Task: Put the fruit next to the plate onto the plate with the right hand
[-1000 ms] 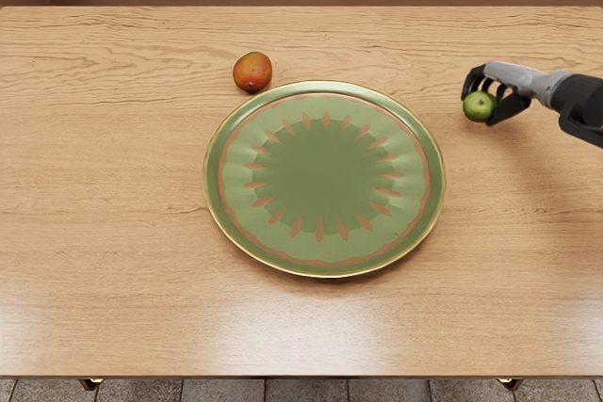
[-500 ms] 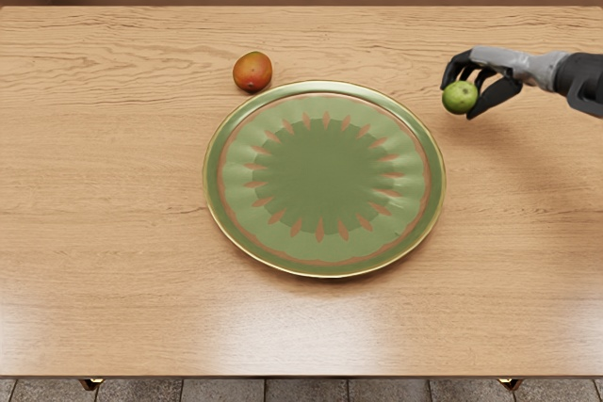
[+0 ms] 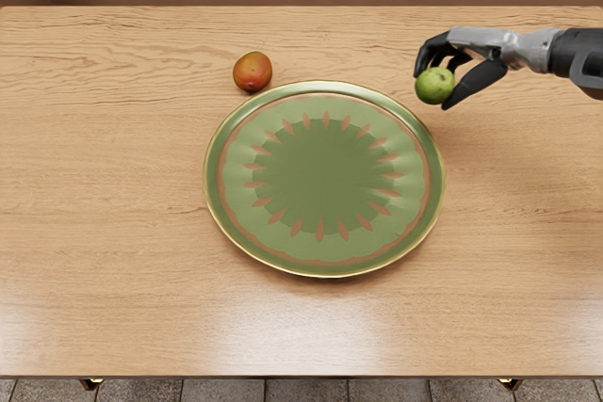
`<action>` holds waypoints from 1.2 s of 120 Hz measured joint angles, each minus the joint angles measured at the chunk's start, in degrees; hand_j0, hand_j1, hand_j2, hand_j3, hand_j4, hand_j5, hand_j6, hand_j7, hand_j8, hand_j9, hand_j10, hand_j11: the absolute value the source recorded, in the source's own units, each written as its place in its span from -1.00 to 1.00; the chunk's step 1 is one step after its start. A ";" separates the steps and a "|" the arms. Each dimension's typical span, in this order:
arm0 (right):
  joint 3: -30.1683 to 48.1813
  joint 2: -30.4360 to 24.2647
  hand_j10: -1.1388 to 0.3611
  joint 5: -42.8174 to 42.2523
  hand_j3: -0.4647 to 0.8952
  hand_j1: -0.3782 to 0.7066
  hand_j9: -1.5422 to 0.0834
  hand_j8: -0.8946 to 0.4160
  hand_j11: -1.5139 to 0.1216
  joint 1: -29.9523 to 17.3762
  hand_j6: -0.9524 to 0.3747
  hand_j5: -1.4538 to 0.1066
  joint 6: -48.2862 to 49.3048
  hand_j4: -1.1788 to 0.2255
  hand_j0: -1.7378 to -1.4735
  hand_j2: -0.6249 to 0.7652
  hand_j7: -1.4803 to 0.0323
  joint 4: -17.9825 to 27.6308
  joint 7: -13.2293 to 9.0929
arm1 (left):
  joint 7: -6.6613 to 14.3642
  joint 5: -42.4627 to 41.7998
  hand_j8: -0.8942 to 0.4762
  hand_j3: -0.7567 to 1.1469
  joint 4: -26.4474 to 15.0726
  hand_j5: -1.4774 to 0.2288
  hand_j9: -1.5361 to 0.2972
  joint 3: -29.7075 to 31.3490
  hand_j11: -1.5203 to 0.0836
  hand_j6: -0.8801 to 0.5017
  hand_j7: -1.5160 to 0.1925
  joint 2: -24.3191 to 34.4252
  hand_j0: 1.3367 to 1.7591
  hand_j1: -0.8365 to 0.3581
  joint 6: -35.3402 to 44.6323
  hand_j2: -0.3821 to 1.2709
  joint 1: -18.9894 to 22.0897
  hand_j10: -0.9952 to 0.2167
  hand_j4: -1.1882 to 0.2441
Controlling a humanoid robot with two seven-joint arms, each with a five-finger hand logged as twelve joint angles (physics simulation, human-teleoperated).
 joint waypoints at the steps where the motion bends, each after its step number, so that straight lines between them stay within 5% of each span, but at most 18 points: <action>1: 0.00 -0.14 -0.45 0.08 -0.32 0.33 -0.34 -0.15 -0.39 0.08 -0.06 -0.45 0.00 0.07 -0.40 0.29 -0.33 0.32 0.00 | 0.00 0.00 0.30 -0.20 0.00 0.73 0.67 0.00 0.89 0.27 0.77 0.00 0.52 0.98 0.00 -0.54 0.02 0.64 0.65; 37: 2.49 -4.19 -0.46 1.34 -0.32 0.32 -0.34 -0.15 -0.39 1.08 -0.06 -0.45 -0.24 0.07 -0.39 0.29 -0.33 11.09 -0.58 | 0.00 0.00 0.30 -0.21 0.00 0.73 0.67 0.00 0.89 0.27 0.77 0.00 0.52 0.98 0.00 -0.54 0.03 0.64 0.65; 76: 5.27 -4.16 -0.47 1.25 -0.32 0.33 -0.35 -0.14 -0.40 0.69 -0.05 -0.47 -0.55 0.08 -0.39 0.30 -0.35 17.85 -0.89 | 0.00 0.00 0.30 -0.20 0.00 0.73 0.67 0.00 0.89 0.27 0.77 0.00 0.52 0.98 0.00 -0.54 0.01 0.64 0.65; 144: 5.78 -0.59 -0.48 1.16 -0.32 0.26 -0.34 -0.18 -0.38 -5.64 -0.09 -0.48 -1.16 0.03 -0.38 0.22 -0.35 19.49 -0.94 | 0.00 0.00 0.30 -0.21 0.00 0.73 0.67 0.00 0.89 0.27 0.77 0.00 0.52 0.98 0.00 -0.54 0.03 0.64 0.65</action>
